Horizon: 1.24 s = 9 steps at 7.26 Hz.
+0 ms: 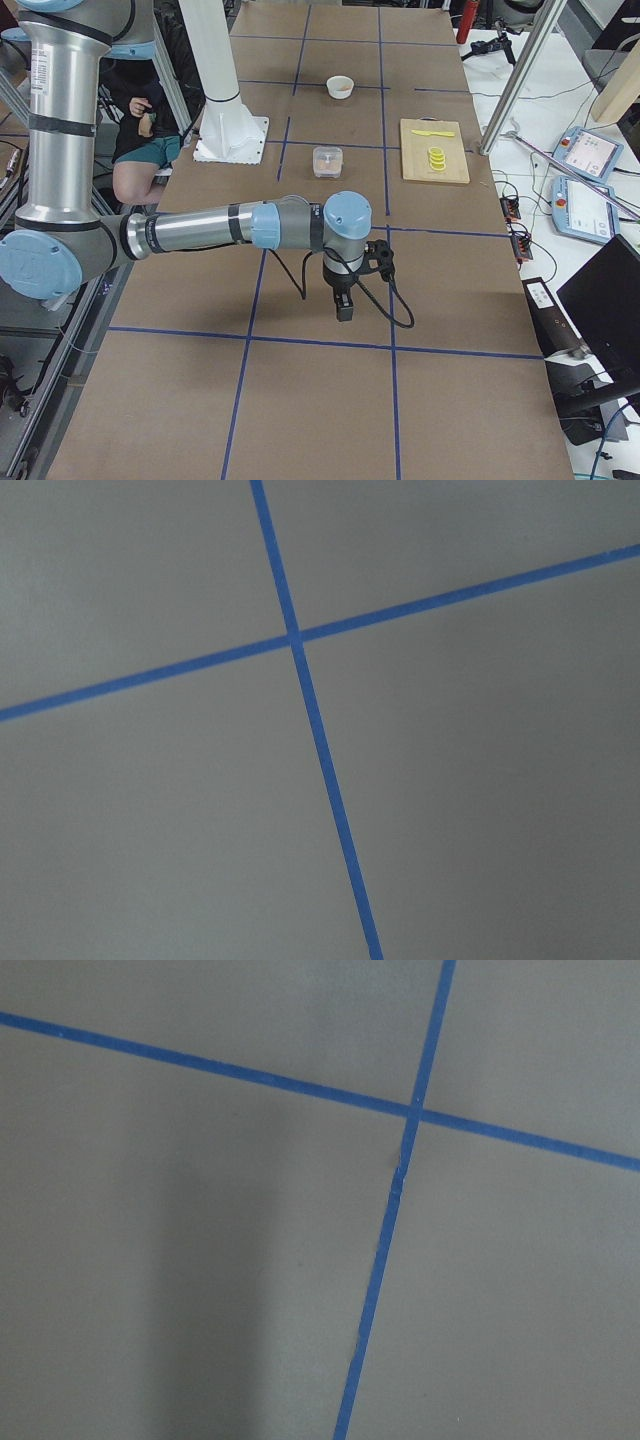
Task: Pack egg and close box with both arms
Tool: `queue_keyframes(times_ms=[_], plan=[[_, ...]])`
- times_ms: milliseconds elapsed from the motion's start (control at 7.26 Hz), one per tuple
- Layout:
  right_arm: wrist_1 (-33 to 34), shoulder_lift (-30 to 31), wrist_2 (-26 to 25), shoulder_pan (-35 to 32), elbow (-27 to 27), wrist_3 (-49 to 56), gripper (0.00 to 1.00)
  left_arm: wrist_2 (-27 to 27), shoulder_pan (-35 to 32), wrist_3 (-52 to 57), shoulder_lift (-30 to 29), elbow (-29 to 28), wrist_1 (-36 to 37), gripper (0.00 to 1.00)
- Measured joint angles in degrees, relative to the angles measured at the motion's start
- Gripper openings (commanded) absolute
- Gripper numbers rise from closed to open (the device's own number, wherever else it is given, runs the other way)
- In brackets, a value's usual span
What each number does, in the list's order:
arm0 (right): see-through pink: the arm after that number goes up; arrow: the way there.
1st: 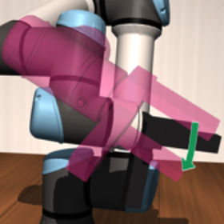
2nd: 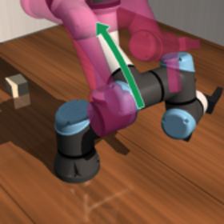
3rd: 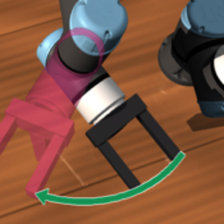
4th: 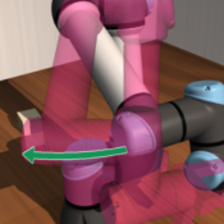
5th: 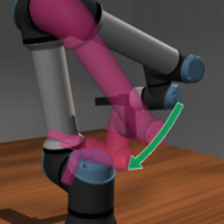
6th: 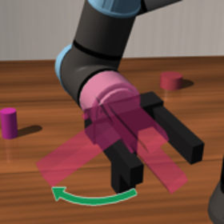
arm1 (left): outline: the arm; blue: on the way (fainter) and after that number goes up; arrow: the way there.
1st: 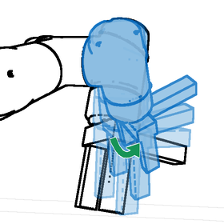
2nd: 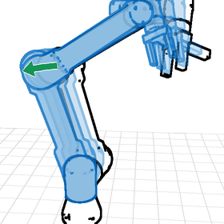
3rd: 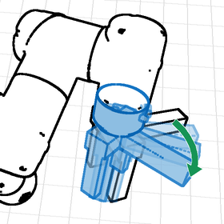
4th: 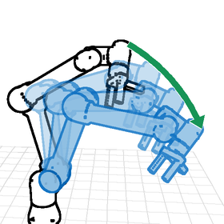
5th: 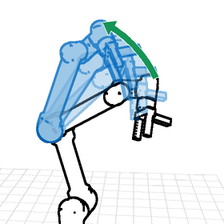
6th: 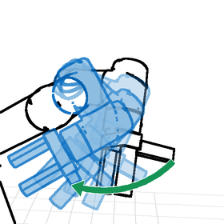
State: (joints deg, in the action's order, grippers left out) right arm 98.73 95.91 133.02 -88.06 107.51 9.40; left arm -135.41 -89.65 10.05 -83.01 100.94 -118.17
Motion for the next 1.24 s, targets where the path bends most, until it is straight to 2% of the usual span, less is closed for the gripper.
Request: queue_keyframes(times_ms=[276, 551, 689, 964, 1240], plan=[[-0.49, -1.23, 0.21, 0.0, 0.48, 0.12, 1.0, -0.24, 0.04, -1.42, -0.5, -3.02, -14.44, 1.0], [-1.81, -1.38, 2.26, 0.0, 1.23, -0.4, 1.0, -2.08, 0.81, -3.94, -0.24, -3.4, -22.35, 1.0], [-2.04, -1.32, 3.37, 0.0, 1.4, -0.68, 1.0, -4.37, 3.3, -4.45, 0.27, -3.43, -25.84, 1.0], [-2.2, -1.13, 4.23, 0.0, 1.71, -0.93, 1.0, -5.97, 11.02, -10.77, 0.26, -2.24, -27.96, 1.0], [-2.22, -0.8, 4.32, 0.0, 1.8, -1.03, 1.0, -3.53, 18.94, -26.51, 0.28, 1.84, -28.36, 1.0]])
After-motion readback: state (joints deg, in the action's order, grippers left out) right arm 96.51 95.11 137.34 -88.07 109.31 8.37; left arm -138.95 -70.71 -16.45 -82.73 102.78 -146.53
